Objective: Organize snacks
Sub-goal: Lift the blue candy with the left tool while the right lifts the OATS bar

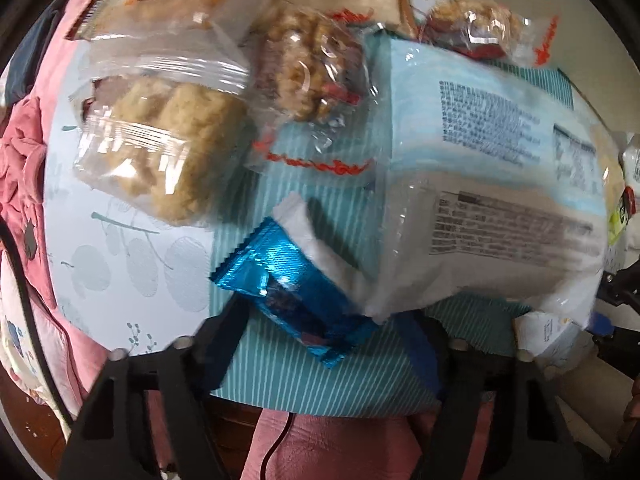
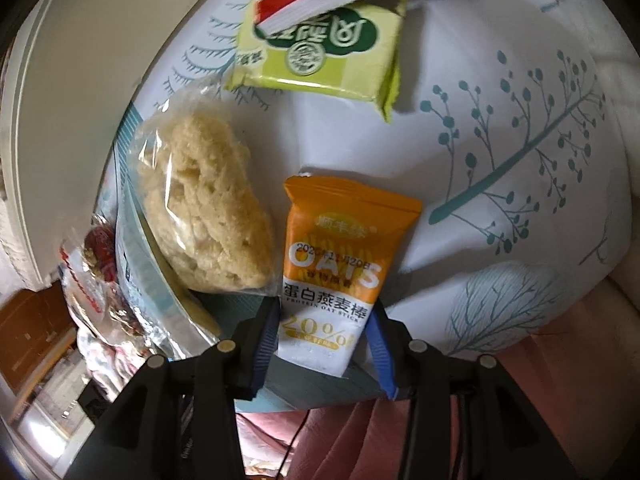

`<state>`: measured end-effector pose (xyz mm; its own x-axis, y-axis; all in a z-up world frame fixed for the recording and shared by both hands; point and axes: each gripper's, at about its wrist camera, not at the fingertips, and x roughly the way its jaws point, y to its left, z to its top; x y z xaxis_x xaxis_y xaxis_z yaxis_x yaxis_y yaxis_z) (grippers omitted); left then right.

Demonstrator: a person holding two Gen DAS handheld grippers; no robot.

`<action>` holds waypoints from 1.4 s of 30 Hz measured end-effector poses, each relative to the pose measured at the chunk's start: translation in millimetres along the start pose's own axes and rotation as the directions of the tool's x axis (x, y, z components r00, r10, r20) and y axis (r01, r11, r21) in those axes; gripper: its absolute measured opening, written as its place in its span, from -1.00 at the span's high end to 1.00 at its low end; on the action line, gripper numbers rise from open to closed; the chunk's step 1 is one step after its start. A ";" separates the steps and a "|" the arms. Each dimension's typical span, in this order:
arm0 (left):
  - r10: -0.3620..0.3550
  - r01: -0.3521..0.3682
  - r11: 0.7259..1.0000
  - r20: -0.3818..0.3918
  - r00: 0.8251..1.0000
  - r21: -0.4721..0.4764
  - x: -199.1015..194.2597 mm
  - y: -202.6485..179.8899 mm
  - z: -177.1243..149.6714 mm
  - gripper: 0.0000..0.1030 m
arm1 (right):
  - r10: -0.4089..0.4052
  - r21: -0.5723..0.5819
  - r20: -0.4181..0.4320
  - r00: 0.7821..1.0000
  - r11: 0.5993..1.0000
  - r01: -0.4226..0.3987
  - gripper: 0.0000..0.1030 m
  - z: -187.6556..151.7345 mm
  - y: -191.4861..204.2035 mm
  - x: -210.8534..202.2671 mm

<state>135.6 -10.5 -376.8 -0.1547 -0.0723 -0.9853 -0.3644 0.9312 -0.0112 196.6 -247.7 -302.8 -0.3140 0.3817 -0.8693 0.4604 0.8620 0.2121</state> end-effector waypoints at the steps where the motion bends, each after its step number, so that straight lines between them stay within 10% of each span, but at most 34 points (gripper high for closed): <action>1: 0.000 0.000 1.000 0.007 1.000 -0.002 -1.5 1.1 -0.1 -0.09 | -0.013 -0.011 0.001 1.000 1.000 0.013 0.17 -0.2 2.7 0.4; 9: -0.066 0.067 0.997 0.047 0.997 -0.034 -6.4 27.4 -9.8 0.36 | -0.047 -0.049 0.034 0.998 0.998 0.048 0.22 -6.1 16.7 -0.3; 23: -0.185 0.187 0.982 0.098 0.978 -0.010 -5.2 94.1 -48.0 0.46 | 0.026 -0.041 0.163 0.986 0.999 -0.019 0.22 -50.6 -14.2 -6.6; 42: -0.359 0.322 0.931 0.288 0.888 0.171 -103.5 164.2 -63.6 0.48 | 0.141 -0.141 0.491 0.859 0.987 -0.081 0.22 -141.9 -21.5 -43.9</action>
<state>33.3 127.2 -265.8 0.2577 -0.2961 -0.9197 -0.2323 0.9050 -0.3564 82.7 -235.7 -205.8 0.2029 0.2852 -0.9368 0.3624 0.8669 0.3424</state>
